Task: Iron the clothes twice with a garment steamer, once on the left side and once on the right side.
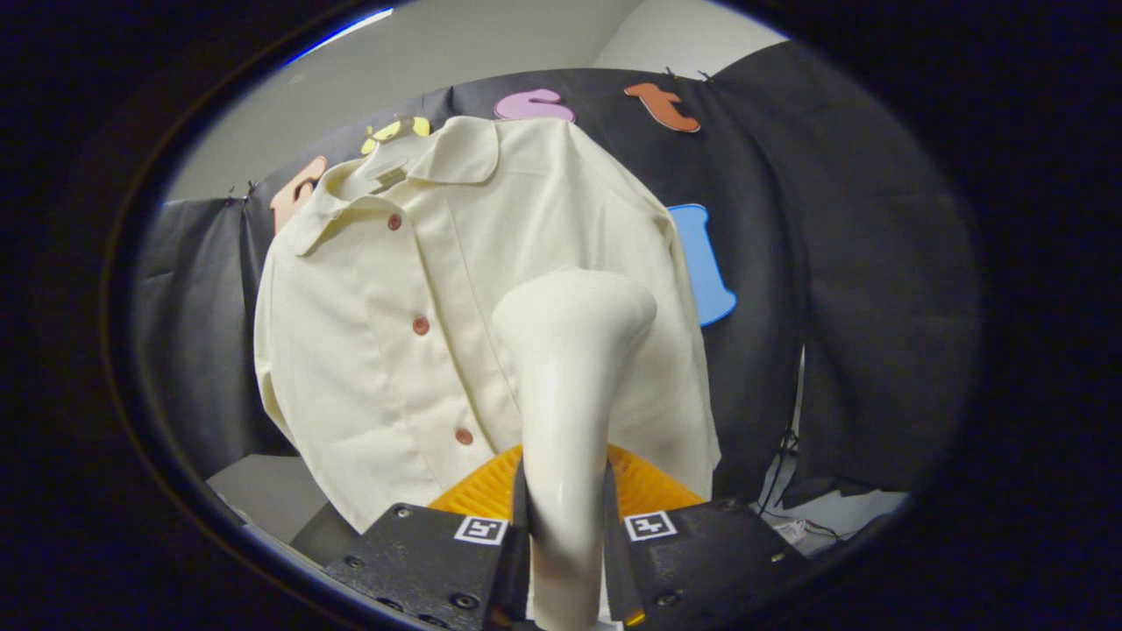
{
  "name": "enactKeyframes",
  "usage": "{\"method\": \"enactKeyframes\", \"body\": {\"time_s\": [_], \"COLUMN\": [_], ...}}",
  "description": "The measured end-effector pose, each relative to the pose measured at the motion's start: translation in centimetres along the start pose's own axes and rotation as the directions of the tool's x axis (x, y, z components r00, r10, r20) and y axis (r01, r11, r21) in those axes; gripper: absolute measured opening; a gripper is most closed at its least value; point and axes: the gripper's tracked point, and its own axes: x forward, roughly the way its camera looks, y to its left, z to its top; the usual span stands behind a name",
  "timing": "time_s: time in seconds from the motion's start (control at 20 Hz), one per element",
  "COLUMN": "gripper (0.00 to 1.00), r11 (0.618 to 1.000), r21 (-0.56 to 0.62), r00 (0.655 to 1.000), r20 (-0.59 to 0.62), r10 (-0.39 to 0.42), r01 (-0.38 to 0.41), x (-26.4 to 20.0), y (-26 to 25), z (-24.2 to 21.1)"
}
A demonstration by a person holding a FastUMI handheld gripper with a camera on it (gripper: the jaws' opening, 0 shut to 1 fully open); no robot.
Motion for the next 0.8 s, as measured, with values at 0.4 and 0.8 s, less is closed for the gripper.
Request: {"method": "enactKeyframes", "body": {"time_s": [0.4, 0.8], "gripper": [0.34, 0.34], "r11": [1.000, 0.999], "r21": [0.014, 0.034], "r00": [0.998, 0.993], "r20": [-0.055, -0.117], "r10": [0.027, 0.035], "r01": [-0.026, -0.031], "x": [-0.5, -1.1], "y": [-1.6, -5.0], "z": [-5.7, -12.6]}}
